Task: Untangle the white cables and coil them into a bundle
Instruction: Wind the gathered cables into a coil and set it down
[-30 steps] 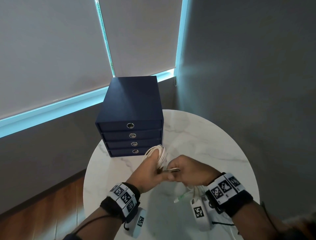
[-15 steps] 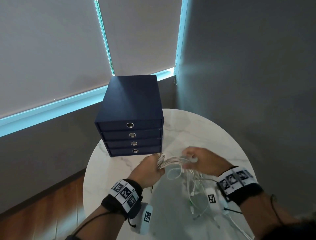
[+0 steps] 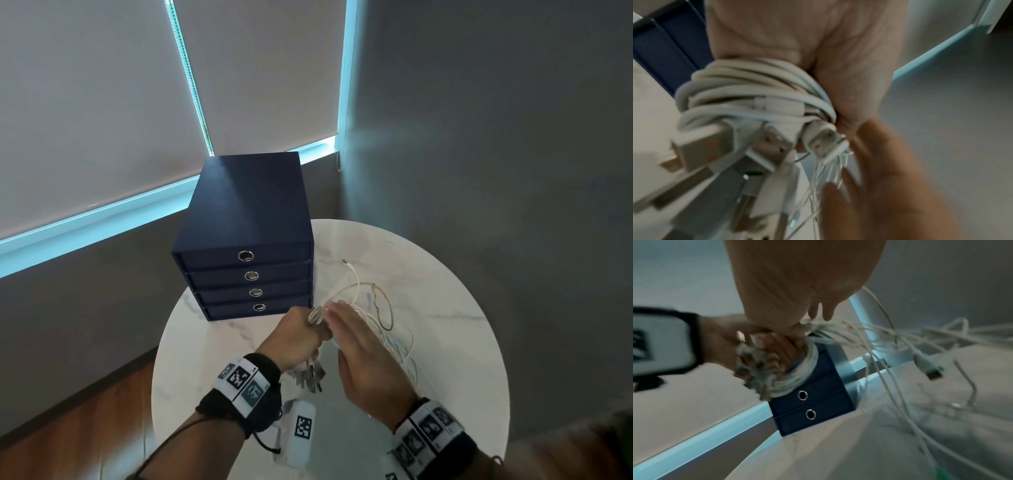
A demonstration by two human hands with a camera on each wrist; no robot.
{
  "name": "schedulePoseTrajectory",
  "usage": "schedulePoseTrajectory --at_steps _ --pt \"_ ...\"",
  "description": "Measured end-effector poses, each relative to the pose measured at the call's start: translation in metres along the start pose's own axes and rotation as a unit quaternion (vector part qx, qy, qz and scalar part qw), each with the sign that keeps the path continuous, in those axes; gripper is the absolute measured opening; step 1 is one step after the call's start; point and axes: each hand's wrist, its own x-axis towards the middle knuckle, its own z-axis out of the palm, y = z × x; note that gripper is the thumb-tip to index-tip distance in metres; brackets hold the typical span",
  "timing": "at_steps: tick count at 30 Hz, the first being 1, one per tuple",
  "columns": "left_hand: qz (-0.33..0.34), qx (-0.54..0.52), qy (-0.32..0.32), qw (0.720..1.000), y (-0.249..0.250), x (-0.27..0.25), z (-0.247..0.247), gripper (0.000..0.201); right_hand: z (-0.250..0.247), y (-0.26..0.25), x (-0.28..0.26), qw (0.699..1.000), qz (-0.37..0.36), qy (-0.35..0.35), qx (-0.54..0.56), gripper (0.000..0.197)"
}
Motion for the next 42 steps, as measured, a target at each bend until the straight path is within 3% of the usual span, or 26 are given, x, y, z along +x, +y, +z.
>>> schedulePoseTrajectory --at_steps 2,6,10,13,14,17,19,25,28,30,31,34,36,38,42 --pt "0.000 -0.009 -0.016 1.000 0.006 -0.004 0.001 0.028 0.010 0.014 0.007 0.999 0.020 -0.010 -0.027 0.068" --pt "0.001 -0.052 -0.040 0.998 0.015 -0.008 0.002 0.026 0.009 0.023 0.032 0.997 0.049 -0.010 -0.059 0.062" --pt "0.001 -0.084 -0.033 0.996 0.014 -0.010 -0.005 0.027 0.005 0.041 0.045 0.997 0.072 -0.003 -0.016 0.037" --pt "-0.005 -0.114 -0.028 0.993 0.010 -0.011 -0.016 0.025 -0.004 0.052 0.053 0.993 0.110 -0.035 0.013 0.013" --pt "-0.008 -0.121 -0.024 0.992 0.008 -0.010 -0.020 0.026 -0.008 0.057 0.055 0.990 0.132 -0.050 0.020 0.014" --pt "-0.018 -0.137 -0.001 0.990 0.004 -0.008 -0.035 0.021 -0.021 0.080 0.054 0.970 0.217 -0.064 0.091 0.037" --pt "-0.025 -0.158 0.017 0.987 0.002 -0.009 -0.046 0.017 -0.031 0.104 0.044 0.945 0.273 -0.057 0.172 0.041" --pt "-0.036 -0.173 0.017 0.984 -0.006 -0.012 -0.059 0.026 -0.065 0.176 0.009 0.898 0.398 -0.011 0.187 0.037" --pt "-0.037 -0.173 0.009 0.984 -0.007 -0.011 -0.052 0.029 -0.074 0.192 0.007 0.885 0.440 -0.087 0.121 0.020" --pt "-0.035 -0.170 0.002 0.985 -0.007 -0.010 -0.046 0.028 -0.075 0.183 0.014 0.893 0.423 -0.150 0.019 0.048" --pt "-0.034 -0.168 -0.003 0.985 -0.006 -0.009 -0.044 0.026 -0.074 0.169 0.020 0.911 0.388 -0.140 -0.002 0.061" --pt "-0.037 -0.163 -0.014 0.986 0.002 -0.007 -0.034 0.023 -0.064 0.101 0.043 0.982 0.176 -0.049 0.053 0.075" --pt "-0.034 -0.166 -0.026 0.985 0.009 -0.006 -0.026 0.021 -0.049 0.060 0.055 0.993 0.072 -0.081 0.053 0.077" --pt "-0.026 -0.166 -0.039 0.985 0.016 -0.007 -0.020 0.010 -0.031 0.040 0.065 0.988 0.053 -0.135 0.047 0.073" --pt "-0.014 -0.168 -0.034 0.985 0.023 -0.015 -0.025 0.007 -0.019 0.043 0.079 0.955 0.125 -0.196 0.184 0.019"
